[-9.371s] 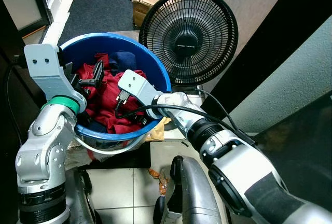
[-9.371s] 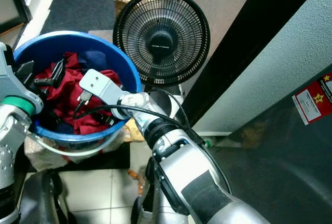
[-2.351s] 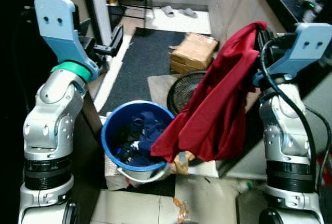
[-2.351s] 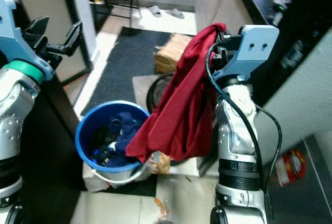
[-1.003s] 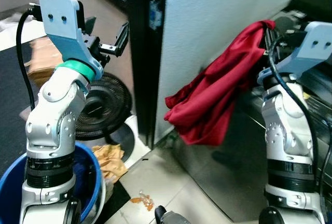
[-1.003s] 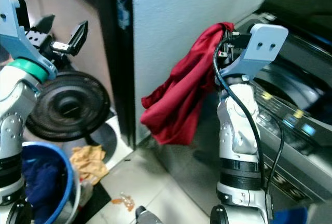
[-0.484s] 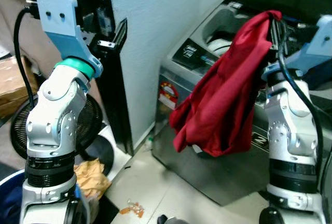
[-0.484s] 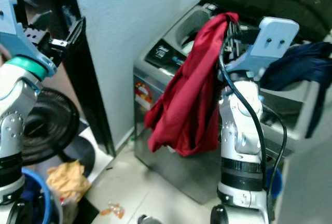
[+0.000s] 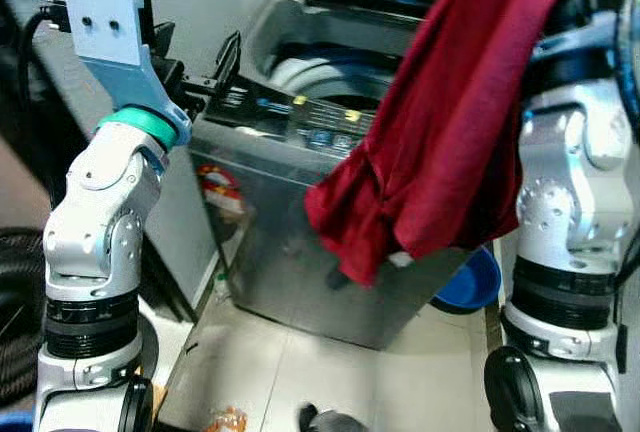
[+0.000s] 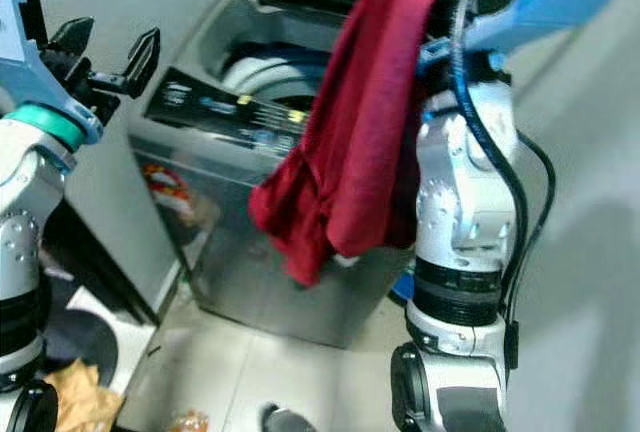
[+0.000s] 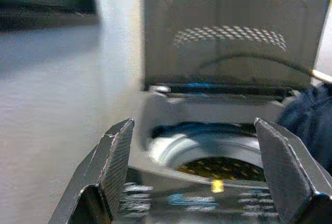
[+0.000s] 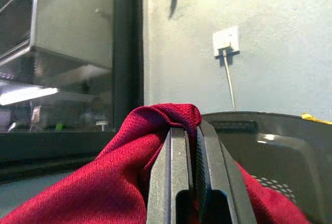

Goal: Clothes washing

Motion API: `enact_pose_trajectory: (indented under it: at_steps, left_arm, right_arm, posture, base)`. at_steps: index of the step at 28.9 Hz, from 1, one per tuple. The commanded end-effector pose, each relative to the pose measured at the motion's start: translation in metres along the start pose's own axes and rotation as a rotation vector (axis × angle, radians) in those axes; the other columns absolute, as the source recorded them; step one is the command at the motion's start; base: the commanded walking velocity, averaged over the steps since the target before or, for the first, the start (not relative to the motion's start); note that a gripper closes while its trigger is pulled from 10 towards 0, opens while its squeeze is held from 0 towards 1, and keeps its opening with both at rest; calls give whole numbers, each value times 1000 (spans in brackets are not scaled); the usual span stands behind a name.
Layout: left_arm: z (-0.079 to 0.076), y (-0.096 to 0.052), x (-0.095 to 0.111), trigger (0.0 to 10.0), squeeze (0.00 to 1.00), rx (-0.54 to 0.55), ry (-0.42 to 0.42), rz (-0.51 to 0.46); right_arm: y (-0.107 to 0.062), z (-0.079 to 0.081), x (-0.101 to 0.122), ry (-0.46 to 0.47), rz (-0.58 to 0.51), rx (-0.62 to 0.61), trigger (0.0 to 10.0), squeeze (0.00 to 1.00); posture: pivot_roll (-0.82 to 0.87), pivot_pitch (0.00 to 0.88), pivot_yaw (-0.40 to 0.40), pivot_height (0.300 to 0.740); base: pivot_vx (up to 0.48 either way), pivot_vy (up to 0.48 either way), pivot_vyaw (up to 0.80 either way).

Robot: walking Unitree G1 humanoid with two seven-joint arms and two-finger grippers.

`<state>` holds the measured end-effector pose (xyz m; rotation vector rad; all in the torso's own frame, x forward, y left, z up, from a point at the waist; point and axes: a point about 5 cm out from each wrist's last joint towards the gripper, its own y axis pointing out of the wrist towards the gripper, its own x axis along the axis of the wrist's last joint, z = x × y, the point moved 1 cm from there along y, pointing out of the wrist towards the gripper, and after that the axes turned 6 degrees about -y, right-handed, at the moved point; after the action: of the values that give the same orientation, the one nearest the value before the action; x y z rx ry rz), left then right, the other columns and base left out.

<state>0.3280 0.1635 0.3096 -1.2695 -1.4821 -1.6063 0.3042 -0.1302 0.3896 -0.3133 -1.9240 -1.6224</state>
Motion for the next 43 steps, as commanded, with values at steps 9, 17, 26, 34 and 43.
enact_pose_trajectory:
  at_steps: [9,17,26,34,43]
  left_arm:
    - [-15,-8,-11,10000,0,-106,-10,47]
    - [-6,-2,2,10000,0,-22,29,-40]
    - [-6,-2,4,10000,0,-13,34,-50]
    - [-6,-2,5,10000,0,-11,35,-54]
    - [-12,-4,3,10000,0,-45,31,-44]
  right_arm:
    - [7,19,11,49,-35,132,10000,0]
    - [1,13,-1,25,22,94,10000,0]
    - [-8,9,-16,15,81,70,10000,0]
    - [-8,9,-18,15,88,63,10000,0]
    - [-9,8,-18,13,87,55,10000,0]
  posture:
    - [-1,36,11,740]
    - [-3,36,10,740]
    - [-5,43,7,740]
    - [-4,46,6,740]
    - [-5,50,6,740]
  base:
    - [0,0,-800]
    - [112,0,-600]
    - [451,0,0]
    - [419,0,0]
    - [0,0,0]
